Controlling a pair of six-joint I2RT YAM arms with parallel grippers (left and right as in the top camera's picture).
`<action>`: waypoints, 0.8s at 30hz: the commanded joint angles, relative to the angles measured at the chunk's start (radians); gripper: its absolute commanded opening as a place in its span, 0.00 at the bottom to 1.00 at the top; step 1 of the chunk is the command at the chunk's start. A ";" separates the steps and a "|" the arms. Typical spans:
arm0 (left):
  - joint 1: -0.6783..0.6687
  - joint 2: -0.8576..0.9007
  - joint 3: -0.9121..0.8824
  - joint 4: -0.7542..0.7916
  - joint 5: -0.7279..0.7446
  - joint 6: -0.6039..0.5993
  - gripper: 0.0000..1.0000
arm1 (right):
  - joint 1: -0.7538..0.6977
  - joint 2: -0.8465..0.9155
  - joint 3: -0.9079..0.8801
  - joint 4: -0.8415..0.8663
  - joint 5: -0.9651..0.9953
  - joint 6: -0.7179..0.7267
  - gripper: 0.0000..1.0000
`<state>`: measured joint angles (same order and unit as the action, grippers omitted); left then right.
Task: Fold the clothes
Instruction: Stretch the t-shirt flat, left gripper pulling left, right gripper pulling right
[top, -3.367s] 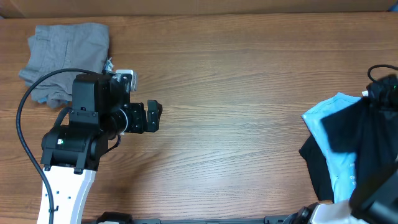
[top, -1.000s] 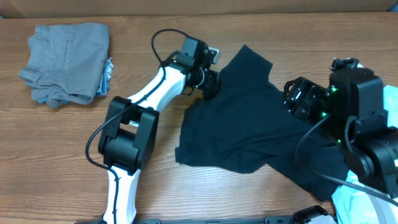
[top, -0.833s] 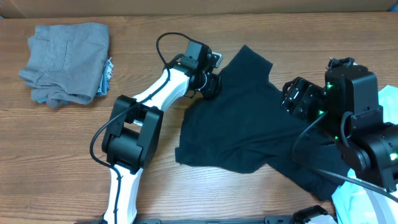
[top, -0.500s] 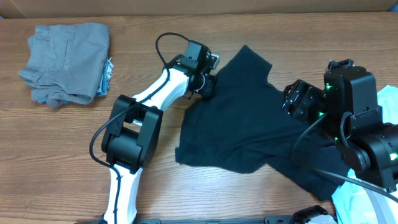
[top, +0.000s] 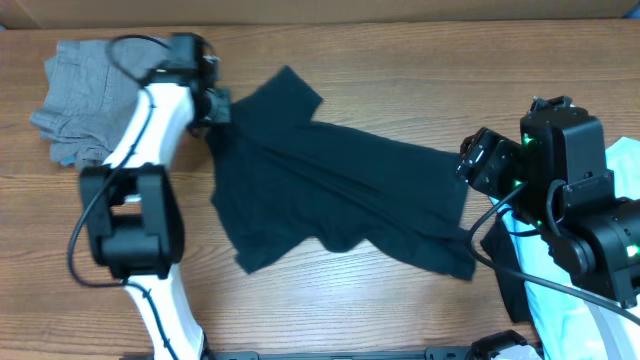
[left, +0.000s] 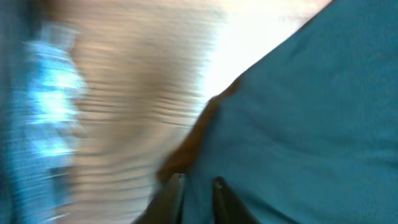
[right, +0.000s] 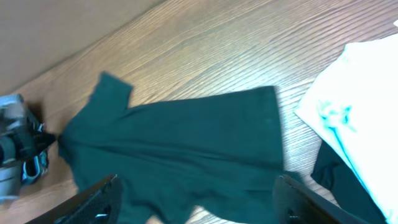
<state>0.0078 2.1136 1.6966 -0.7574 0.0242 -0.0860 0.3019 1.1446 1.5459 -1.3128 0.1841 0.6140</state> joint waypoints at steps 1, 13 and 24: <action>0.001 -0.135 0.041 -0.002 0.014 -0.010 0.39 | -0.002 0.023 0.013 0.016 0.058 0.016 0.82; -0.042 -0.329 0.041 -0.200 0.159 0.064 0.56 | -0.118 0.338 0.012 0.035 0.061 -0.003 0.67; -0.039 -0.510 0.041 -0.434 0.122 0.064 0.57 | -0.286 0.726 0.012 0.098 -0.139 -0.174 0.62</action>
<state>-0.0368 1.6855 1.7241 -1.1698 0.1497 -0.0437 0.0544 1.8252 1.5463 -1.2366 0.1040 0.4755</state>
